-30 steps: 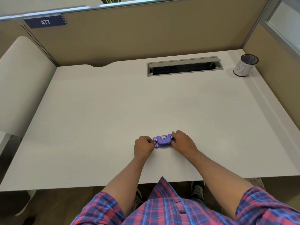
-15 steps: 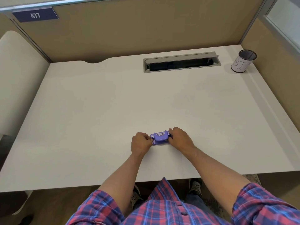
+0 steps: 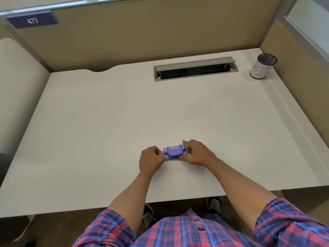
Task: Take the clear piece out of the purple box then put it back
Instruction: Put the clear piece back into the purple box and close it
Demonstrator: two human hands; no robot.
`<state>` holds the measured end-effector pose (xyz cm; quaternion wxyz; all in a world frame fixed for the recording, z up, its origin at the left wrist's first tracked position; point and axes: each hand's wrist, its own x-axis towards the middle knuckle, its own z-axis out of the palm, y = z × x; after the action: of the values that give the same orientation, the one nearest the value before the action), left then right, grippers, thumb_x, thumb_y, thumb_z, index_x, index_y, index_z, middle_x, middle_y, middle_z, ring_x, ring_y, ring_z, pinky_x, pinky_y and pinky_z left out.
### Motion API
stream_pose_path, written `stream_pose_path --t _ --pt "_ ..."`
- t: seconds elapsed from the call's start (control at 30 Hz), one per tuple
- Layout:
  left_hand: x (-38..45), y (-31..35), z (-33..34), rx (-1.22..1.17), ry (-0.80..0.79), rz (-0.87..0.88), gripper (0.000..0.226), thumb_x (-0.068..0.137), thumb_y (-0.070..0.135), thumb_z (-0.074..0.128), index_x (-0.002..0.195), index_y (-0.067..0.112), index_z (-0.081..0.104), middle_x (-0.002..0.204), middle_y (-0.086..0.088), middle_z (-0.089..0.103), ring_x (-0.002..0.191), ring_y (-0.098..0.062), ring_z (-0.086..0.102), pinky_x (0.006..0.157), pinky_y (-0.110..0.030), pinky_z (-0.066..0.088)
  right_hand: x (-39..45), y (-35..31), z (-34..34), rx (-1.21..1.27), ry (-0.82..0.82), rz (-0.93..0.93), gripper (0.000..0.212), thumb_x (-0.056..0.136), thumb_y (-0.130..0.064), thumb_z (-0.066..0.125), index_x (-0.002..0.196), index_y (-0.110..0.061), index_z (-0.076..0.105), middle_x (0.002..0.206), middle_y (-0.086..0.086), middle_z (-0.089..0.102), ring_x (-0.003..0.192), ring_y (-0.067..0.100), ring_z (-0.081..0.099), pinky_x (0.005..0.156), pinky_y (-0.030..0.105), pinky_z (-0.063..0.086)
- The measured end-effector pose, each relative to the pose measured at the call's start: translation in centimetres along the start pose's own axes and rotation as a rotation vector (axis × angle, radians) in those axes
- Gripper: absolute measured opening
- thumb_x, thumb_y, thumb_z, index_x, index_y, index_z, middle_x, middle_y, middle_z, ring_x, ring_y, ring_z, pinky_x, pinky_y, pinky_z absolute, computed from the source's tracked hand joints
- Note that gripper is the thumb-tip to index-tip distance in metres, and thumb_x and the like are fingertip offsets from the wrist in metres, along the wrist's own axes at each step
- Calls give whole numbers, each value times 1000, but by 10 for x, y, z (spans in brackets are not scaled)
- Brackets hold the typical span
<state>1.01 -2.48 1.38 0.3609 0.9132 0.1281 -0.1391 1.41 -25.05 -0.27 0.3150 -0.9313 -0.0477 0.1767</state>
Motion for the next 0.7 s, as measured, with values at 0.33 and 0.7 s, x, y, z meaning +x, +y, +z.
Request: stream_pose_path --t 0.33,0.7 --pt "6 -34 -7 551 51 642 59 96 45 49 143 11 56 147 -8 60 128 -26 59 98 -40 51 -19 28 12 -121 249 -318 67 92 -26 61 153 -15 37 147 3 52 132 17 49 108 30 45" --pt "12 -29 4 629 -133 668 69 96 36 60 157 14 36 161 -3 44 147 -26 43 112 -41 41 -18 29 26 -160 242 -319 65 91 -36 69 148 -15 47 139 1 60 124 18 56 94 37 56"
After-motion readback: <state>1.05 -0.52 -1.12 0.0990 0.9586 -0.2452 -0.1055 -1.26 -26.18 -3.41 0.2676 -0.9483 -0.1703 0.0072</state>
